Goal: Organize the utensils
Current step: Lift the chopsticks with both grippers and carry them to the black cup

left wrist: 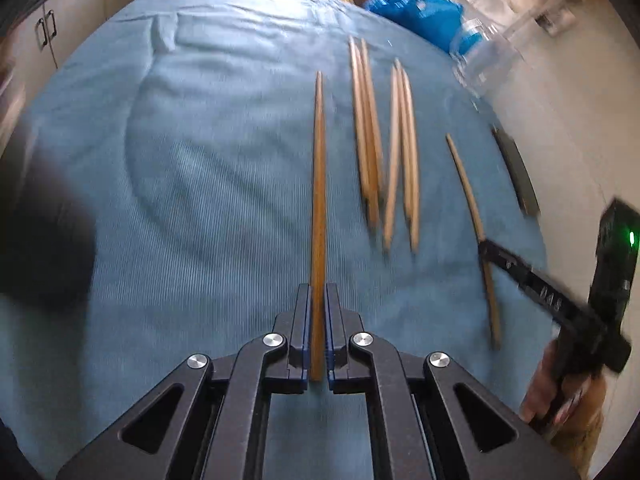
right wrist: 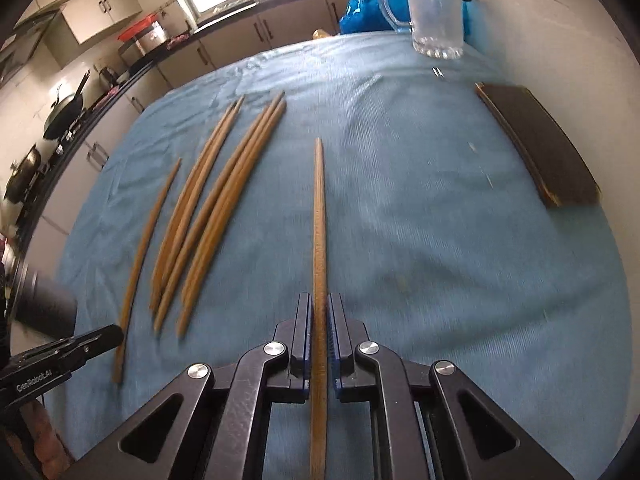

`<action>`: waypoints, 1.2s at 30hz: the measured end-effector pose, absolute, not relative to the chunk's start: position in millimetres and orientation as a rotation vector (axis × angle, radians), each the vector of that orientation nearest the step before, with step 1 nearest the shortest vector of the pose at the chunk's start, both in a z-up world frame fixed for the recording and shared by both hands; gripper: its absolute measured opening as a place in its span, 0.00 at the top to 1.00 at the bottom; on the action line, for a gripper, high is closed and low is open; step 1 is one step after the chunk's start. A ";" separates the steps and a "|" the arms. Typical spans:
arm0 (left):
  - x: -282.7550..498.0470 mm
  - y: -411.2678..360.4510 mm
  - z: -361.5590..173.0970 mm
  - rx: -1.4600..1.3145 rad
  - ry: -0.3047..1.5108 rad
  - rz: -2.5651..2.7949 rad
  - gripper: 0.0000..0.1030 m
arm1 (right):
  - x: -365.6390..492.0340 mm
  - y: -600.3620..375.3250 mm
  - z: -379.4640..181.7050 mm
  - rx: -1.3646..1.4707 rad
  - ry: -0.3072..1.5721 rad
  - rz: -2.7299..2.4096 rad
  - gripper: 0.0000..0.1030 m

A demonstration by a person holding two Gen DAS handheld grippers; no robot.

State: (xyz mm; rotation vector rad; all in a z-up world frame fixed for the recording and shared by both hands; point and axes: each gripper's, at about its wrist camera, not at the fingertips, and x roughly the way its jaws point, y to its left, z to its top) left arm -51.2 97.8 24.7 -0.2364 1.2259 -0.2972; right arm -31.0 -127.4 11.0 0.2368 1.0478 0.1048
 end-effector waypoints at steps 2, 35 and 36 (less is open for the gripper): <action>-72.3 98.4 26.7 -0.211 1.250 -0.321 0.95 | -53.7 -131.7 11.5 0.223 1.075 0.115 0.92; 40.0 75.6 31.4 -0.145 1.261 -0.232 0.90 | 43.1 -115.9 17.2 -0.042 1.338 0.086 0.80; 41.3 75.2 30.9 -0.141 1.264 -0.234 0.89 | 45.9 -115.8 17.3 -0.044 1.348 0.088 0.80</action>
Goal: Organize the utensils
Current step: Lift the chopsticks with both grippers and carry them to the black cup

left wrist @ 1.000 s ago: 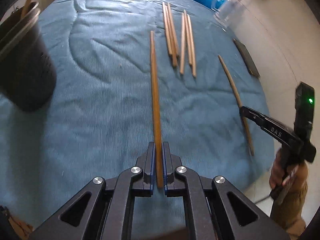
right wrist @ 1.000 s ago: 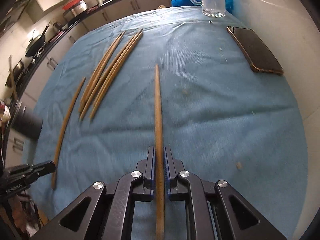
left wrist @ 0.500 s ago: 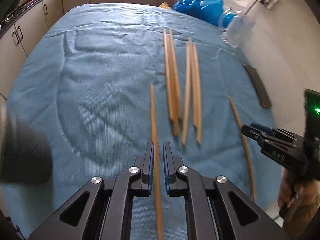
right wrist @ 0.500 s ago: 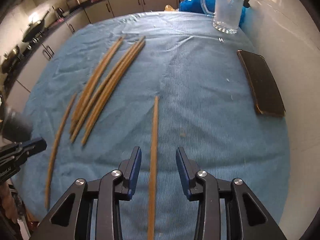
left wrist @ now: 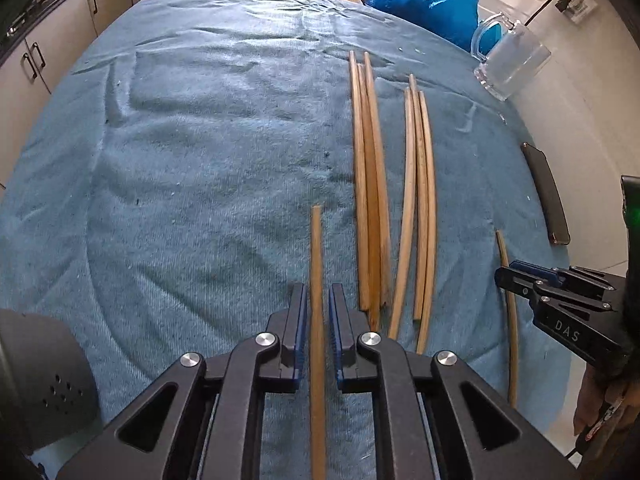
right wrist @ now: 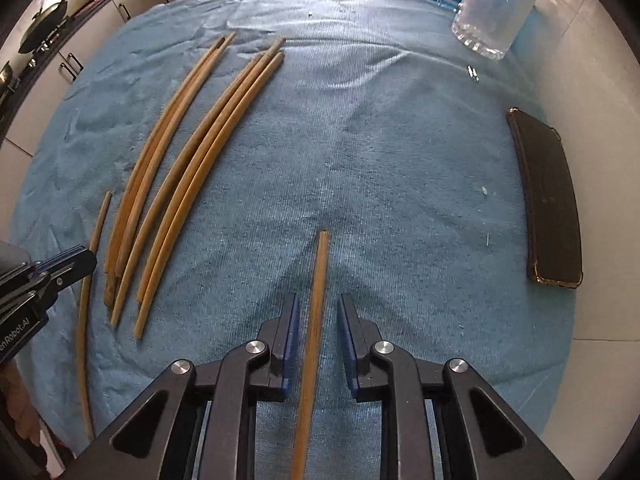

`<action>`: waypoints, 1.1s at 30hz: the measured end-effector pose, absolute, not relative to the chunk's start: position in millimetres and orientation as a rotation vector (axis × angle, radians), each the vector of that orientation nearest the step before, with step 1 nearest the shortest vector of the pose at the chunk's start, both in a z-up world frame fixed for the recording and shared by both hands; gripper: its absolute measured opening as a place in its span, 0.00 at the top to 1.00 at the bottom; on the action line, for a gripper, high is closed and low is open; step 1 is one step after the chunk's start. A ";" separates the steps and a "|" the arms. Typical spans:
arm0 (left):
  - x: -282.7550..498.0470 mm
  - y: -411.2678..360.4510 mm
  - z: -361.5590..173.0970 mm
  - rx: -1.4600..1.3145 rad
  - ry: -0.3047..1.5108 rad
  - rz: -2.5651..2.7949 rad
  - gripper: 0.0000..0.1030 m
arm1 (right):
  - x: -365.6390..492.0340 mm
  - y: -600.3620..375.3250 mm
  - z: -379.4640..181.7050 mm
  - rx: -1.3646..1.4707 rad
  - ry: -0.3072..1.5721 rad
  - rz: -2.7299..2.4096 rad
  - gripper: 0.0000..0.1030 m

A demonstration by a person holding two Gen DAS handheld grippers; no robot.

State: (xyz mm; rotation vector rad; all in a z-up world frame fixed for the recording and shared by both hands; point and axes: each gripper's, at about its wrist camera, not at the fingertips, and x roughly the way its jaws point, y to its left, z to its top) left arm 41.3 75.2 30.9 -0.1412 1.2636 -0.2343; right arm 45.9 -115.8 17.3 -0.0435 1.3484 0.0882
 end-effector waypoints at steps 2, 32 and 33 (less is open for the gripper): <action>44.6 70.3 30.0 -0.129 1.268 -0.233 0.89 | 50.2 -114.7 17.4 -0.052 1.369 0.091 0.80; -127.0 111.5 175.4 -0.180 0.687 -0.315 0.95 | -85.9 -79.0 131.9 0.092 0.713 0.278 0.94; -133.8 113.7 180.1 -0.177 0.666 -0.310 0.95 | -91.8 -75.5 136.3 0.094 0.692 0.286 0.94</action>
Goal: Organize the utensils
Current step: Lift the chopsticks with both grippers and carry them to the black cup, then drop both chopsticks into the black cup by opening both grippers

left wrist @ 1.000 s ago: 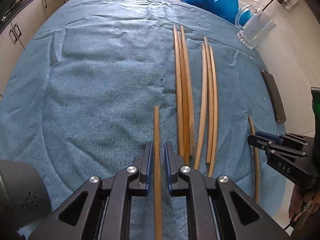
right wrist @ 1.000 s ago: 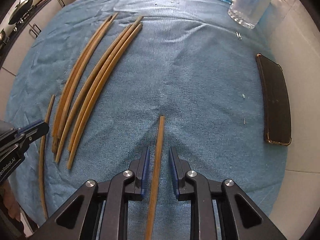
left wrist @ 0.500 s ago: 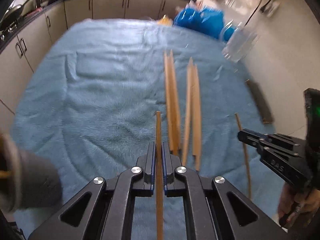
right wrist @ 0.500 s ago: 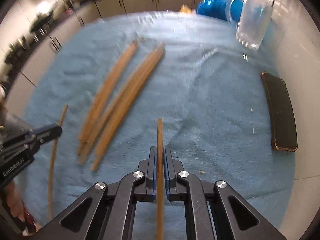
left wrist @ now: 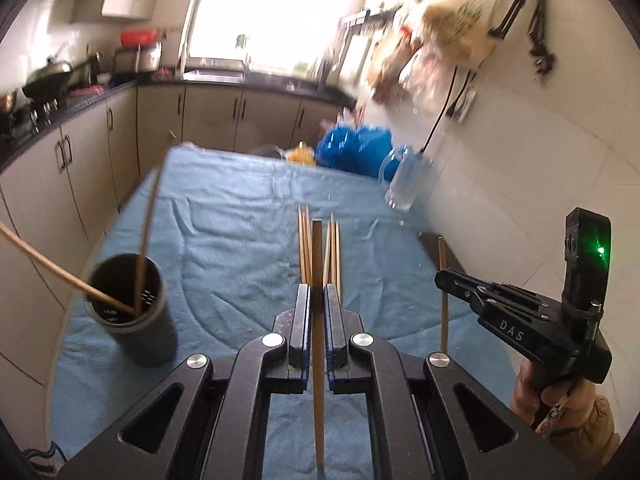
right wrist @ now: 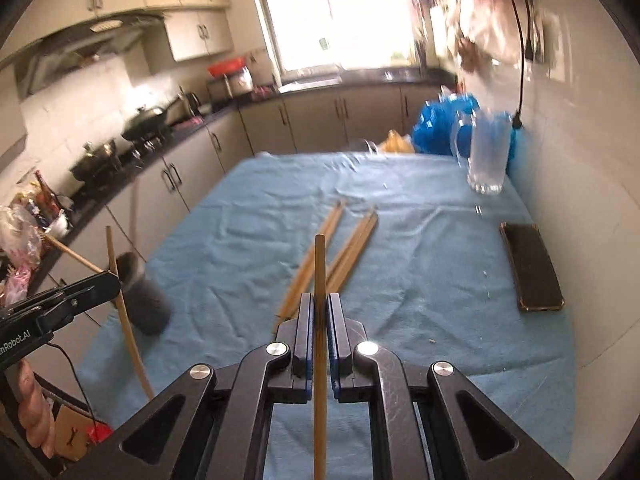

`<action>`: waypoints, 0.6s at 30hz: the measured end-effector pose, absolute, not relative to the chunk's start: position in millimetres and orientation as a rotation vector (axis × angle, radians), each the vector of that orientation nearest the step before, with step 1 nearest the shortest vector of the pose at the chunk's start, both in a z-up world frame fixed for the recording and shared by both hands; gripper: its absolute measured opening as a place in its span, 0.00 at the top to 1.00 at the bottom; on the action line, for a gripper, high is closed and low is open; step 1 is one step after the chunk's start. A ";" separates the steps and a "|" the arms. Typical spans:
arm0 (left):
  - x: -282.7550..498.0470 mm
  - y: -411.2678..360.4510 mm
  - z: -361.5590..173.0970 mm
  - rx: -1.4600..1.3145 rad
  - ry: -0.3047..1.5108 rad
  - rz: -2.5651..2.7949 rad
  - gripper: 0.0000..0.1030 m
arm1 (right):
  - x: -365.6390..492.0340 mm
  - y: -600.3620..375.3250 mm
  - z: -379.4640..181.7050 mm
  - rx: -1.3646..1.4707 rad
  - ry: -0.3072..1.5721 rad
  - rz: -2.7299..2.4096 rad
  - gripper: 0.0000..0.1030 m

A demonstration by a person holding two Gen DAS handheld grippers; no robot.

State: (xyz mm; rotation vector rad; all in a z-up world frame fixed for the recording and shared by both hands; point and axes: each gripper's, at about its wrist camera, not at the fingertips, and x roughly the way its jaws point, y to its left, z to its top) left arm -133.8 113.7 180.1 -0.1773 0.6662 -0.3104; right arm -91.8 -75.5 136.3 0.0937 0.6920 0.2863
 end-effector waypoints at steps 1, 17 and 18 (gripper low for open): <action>-140.8 117.5 184.9 -0.177 0.645 -0.305 0.95 | -99.8 -73.5 140.1 0.095 0.677 0.292 0.94; -183.4 213.8 263.3 -0.260 0.433 -0.167 0.95 | -118.9 5.5 218.2 0.166 0.407 0.450 0.94; -183.1 221.1 268.5 -0.256 0.418 -0.143 0.95 | -114.7 15.0 223.3 0.182 0.386 0.466 0.94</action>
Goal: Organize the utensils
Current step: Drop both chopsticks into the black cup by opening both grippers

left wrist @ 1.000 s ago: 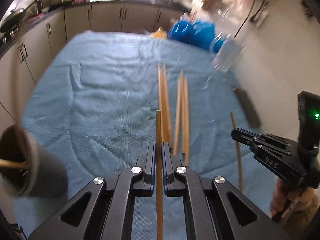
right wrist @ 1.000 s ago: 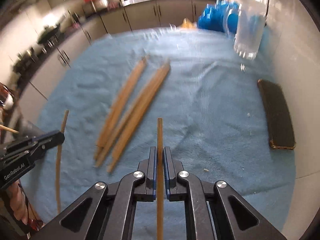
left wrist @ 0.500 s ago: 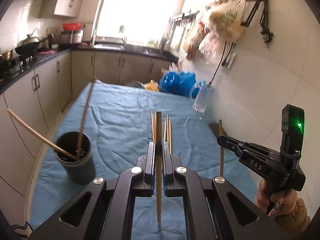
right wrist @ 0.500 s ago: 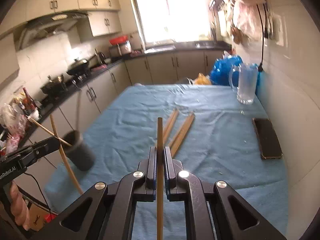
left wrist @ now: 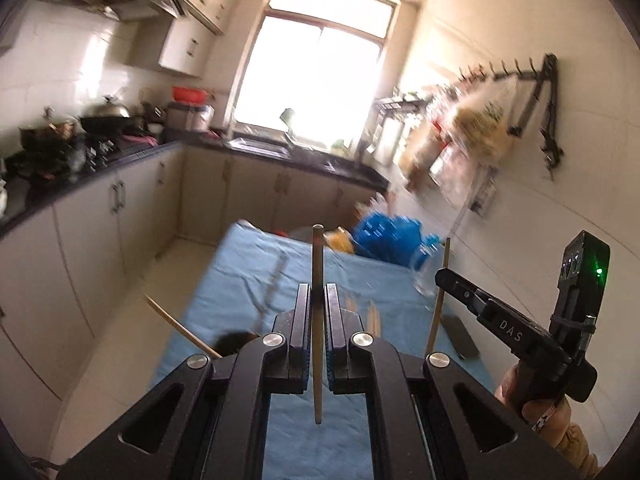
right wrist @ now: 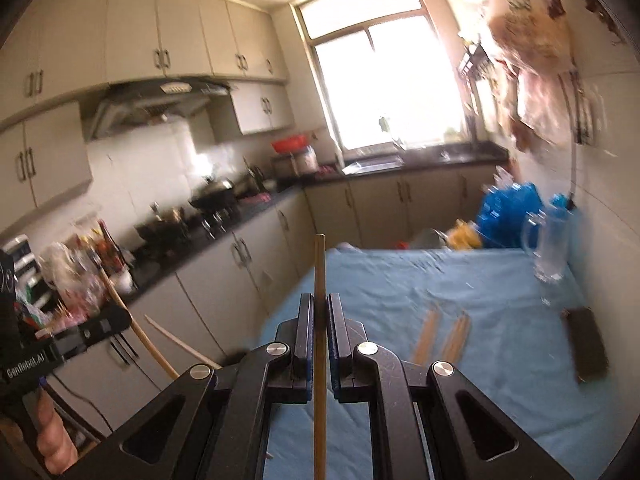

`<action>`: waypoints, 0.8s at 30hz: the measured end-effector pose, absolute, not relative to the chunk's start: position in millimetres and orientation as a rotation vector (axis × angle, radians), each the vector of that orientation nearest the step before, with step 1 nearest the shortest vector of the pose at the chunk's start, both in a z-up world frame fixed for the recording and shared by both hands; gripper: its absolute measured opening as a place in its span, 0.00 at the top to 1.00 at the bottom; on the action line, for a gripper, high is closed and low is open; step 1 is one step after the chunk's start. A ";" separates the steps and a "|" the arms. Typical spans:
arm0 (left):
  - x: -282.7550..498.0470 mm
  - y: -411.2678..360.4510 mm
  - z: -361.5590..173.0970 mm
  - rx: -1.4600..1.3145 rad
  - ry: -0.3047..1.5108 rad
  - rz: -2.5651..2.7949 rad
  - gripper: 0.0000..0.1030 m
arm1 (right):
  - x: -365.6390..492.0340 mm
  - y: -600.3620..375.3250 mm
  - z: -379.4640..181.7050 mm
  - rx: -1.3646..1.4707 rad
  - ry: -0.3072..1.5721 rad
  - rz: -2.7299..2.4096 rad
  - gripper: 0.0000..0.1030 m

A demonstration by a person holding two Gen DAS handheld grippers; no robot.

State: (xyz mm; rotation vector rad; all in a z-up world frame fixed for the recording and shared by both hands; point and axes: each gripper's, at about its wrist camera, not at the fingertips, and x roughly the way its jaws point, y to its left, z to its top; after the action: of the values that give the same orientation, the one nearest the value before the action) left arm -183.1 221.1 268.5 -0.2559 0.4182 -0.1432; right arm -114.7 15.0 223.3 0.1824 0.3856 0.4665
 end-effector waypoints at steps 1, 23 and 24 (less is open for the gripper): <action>-182.9 226.6 271.8 -0.253 0.409 -0.126 0.95 | -109.8 25.6 228.3 0.199 0.365 0.483 0.94; -78.5 267.6 228.1 -0.238 0.575 -0.022 0.95 | -7.1 145.6 185.7 0.223 0.382 0.471 0.94; -78.0 267.1 226.1 -0.241 0.580 -0.023 0.95 | -4.9 145.5 181.0 0.218 0.396 0.471 0.94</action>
State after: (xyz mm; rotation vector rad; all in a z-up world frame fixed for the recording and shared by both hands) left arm -78.0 267.1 226.1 -0.2410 0.5801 -0.0229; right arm -4.9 145.5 181.0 0.2178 0.3963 0.4713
